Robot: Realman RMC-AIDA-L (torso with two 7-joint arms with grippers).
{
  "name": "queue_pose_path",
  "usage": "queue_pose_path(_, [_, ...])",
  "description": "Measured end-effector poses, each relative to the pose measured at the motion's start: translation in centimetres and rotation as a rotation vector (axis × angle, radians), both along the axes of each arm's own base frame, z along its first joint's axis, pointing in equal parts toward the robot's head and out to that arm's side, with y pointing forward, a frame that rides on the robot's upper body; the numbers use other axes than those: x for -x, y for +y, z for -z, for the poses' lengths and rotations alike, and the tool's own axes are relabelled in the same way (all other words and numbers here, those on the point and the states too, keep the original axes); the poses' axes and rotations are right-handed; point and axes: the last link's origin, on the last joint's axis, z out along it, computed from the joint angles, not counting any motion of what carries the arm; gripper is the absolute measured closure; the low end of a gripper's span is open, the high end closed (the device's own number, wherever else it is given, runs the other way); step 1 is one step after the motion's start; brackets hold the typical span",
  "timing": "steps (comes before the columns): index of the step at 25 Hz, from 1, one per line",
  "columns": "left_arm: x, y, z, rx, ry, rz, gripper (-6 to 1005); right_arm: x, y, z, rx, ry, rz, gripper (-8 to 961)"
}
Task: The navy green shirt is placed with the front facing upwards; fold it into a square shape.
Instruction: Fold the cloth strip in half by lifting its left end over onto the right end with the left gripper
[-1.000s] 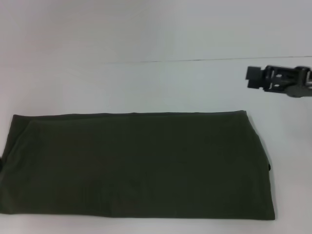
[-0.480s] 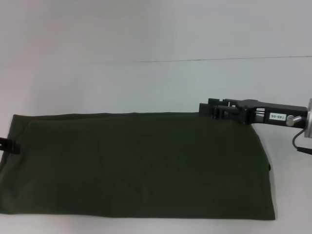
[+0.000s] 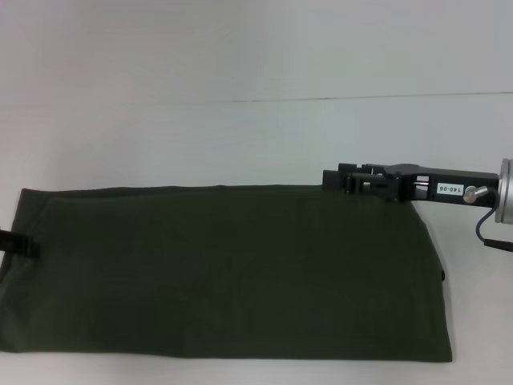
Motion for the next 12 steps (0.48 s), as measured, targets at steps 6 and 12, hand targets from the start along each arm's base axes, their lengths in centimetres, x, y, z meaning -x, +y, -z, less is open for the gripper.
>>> queue_pose_path(6, [0.68, -0.11, 0.09, -0.011, 0.025, -0.009, 136, 0.08, -0.01, 0.15, 0.01, -0.002, 0.005, 195])
queue_pose_path(12, [0.88, -0.09, 0.32, -0.002, 0.05, -0.008, 144, -0.06, 0.04, 0.28, 0.011, -0.007, 0.017, 195])
